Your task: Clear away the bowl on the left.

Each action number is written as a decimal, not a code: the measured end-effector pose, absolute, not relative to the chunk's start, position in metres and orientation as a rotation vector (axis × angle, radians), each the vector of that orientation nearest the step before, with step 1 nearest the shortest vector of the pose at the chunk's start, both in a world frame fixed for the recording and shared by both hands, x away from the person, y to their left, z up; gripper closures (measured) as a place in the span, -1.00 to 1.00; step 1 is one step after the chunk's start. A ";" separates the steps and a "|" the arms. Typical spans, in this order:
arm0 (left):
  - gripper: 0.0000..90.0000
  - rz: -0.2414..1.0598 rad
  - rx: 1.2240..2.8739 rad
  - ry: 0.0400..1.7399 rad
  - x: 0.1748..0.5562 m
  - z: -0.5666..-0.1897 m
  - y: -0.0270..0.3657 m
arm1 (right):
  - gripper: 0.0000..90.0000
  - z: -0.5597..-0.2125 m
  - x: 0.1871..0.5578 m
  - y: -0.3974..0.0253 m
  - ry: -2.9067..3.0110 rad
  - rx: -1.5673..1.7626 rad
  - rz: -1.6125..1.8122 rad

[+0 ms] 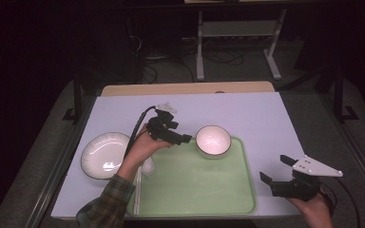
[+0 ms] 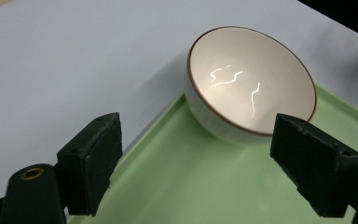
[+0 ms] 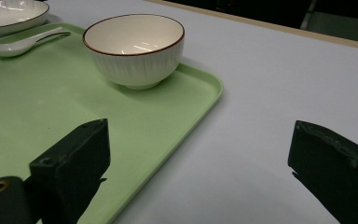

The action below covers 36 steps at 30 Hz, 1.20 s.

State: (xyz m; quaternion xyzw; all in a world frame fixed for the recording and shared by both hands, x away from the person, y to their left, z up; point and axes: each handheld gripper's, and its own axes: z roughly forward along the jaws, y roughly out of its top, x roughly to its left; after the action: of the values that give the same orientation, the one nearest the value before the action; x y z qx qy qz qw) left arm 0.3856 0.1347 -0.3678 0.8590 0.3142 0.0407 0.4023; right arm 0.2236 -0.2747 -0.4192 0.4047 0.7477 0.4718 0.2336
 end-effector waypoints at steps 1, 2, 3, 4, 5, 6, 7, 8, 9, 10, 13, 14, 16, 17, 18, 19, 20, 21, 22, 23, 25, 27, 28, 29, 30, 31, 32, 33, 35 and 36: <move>-0.64 0.109 2.171 0.791 0.384 -0.367 0.139 | -0.90 -0.419 0.224 -0.275 2.053 1.112 1.295; -0.64 0.118 2.171 0.799 0.382 -0.366 0.143 | -0.90 -0.419 0.224 -0.275 2.052 1.109 1.295; -0.64 0.128 2.170 0.806 0.380 -0.366 0.147 | -0.90 -0.419 0.224 -0.275 2.053 1.109 1.294; -0.64 0.134 2.165 0.810 0.378 -0.365 0.152 | -0.90 -0.419 0.224 -0.275 2.053 1.111 1.292; -0.64 0.137 2.161 0.815 0.376 -0.365 0.157 | -0.90 -0.419 0.223 -0.274 2.054 1.111 1.292; -0.64 0.144 2.160 0.823 0.374 -0.365 0.161 | -0.90 -0.419 0.223 -0.274 2.055 1.109 1.291; -0.64 0.148 2.162 0.830 0.373 -0.366 0.166 | -0.90 -0.419 0.223 -0.274 2.054 1.109 1.290; -0.64 0.153 2.161 0.835 0.371 -0.366 0.170 | -0.90 -0.419 0.223 -0.274 2.054 1.109 1.291; -0.64 0.158 2.159 0.847 0.369 -0.367 0.175 | -0.90 -0.419 0.223 -0.274 2.054 1.108 1.290; -0.64 0.167 2.158 0.860 0.368 -0.367 0.179 | -0.90 -0.419 0.224 -0.274 2.055 1.109 1.289; -0.64 0.183 2.152 0.890 0.363 -0.369 0.193 | -0.90 -0.419 0.223 -0.274 2.054 1.109 1.287; -0.64 0.188 2.152 0.900 0.361 -0.370 0.197 | -0.90 -0.419 0.223 -0.274 2.052 1.110 1.288; -0.64 0.195 2.147 0.918 0.358 -0.370 0.206 | -0.90 -0.419 0.223 -0.275 2.050 1.109 1.287; -0.64 0.200 2.145 0.929 0.357 -0.371 0.210 | -0.90 -0.419 0.223 -0.275 2.050 1.112 1.286; -0.64 0.205 2.144 0.938 0.355 -0.372 0.215 | -0.90 -0.419 0.223 -0.275 2.049 1.114 1.286; -0.64 0.206 2.133 0.952 0.354 -0.373 0.219 | -0.90 -0.419 0.223 -0.275 2.049 1.115 1.285; -0.64 0.208 2.133 0.963 0.353 -0.374 0.224 | -0.90 -0.419 0.223 -0.275 2.048 1.116 1.285; -0.64 0.212 2.131 0.975 0.352 -0.375 0.229 | -0.90 -0.419 0.223 -0.275 2.048 1.116 1.285; -0.64 0.213 2.129 0.987 0.351 -0.376 0.233 | -0.90 -0.419 0.223 -0.275 2.048 1.116 1.284; -0.64 0.215 2.125 1.000 0.350 -0.377 0.238 | -0.90 -0.419 0.223 -0.275 2.048 1.116 1.284; -0.64 0.226 2.119 1.025 0.349 -0.379 0.249 | -0.90 -0.419 0.223 -0.275 2.052 1.112 1.281; -0.63 0.229 2.108 1.052 0.348 -0.380 0.259 | -0.90 -0.419 0.223 -0.275 2.052 1.112 1.280; -0.63 0.227 2.106 1.062 0.348 -0.380 0.264 | -0.90 -0.419 0.223 -0.275 2.052 1.112 1.279; -0.63 0.230 2.101 1.080 0.347 -0.380 0.269 | -0.90 -0.420 0.223 -0.275 2.052 1.113 1.278; -0.63 0.232 2.105 1.087 0.347 -0.380 0.274 | -0.90 -0.420 0.224 -0.275 2.052 1.112 1.277; -0.63 0.227 2.101 1.098 0.347 -0.380 0.278 | -0.90 -0.420 0.224 -0.275 2.052 1.112 1.276; -0.63 0.224 2.097 1.106 0.347 -0.380 0.283 | -0.90 -0.420 0.224 -0.275 2.051 1.112 1.274; -0.63 0.228 2.093 1.118 0.347 -0.380 0.287 | -0.90 -0.420 0.223 -0.275 2.050 1.114 1.274; -0.63 0.236 2.086 1.139 0.346 -0.379 0.295 | -0.90 -0.419 0.223 -0.276 2.047 1.118 1.273; -0.63 0.233 2.081 1.147 0.346 -0.379 0.300 | -0.90 -0.419 0.223 -0.276 2.046 1.119 1.273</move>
State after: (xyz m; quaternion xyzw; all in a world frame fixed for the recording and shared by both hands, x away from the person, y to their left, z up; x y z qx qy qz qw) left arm 0.3464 0.2997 -0.3792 0.8104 0.4468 0.0908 0.3679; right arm 0.2232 -0.2759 -0.4194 0.4088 0.7476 0.4652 0.2398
